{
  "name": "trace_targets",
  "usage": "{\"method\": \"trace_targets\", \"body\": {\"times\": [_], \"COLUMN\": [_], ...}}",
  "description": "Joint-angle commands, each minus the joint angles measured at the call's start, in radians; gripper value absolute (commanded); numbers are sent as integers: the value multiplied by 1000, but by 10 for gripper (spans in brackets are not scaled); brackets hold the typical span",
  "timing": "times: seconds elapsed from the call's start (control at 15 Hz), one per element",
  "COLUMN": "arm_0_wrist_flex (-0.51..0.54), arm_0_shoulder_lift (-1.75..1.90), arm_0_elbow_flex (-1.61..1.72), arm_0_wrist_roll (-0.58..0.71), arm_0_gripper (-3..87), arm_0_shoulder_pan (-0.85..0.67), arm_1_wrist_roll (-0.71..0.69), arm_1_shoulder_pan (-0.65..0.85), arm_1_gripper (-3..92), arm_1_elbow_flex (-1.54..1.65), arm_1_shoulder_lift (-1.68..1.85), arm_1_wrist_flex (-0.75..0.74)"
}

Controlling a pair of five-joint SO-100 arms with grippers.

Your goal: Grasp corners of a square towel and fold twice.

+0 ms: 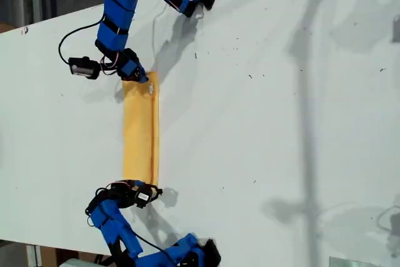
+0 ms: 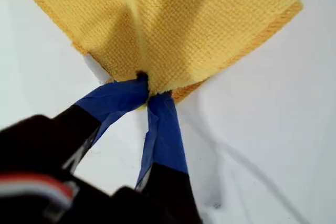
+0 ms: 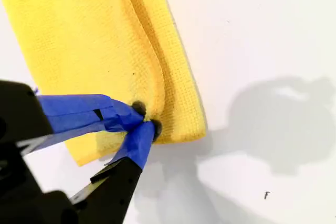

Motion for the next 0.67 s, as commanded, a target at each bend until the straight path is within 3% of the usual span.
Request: {"method": "trace_targets", "body": {"times": [0.0,0.6], "arm_0_wrist_flex": [-21,-77], "arm_0_shoulder_lift": [35,9], "arm_0_elbow_flex": [5,71], "arm_0_wrist_roll": [-15,-15], "arm_0_gripper": [-5,-5], "arm_0_shoulder_pan": [9,-14], "arm_1_wrist_roll": [-11,-15], "arm_1_shoulder_pan": [-3,-2], "arm_1_gripper": [-1,-1], "arm_1_elbow_flex": [0,38], "arm_1_shoulder_lift": [78,57], "arm_1_wrist_flex": [-8,-34]}}
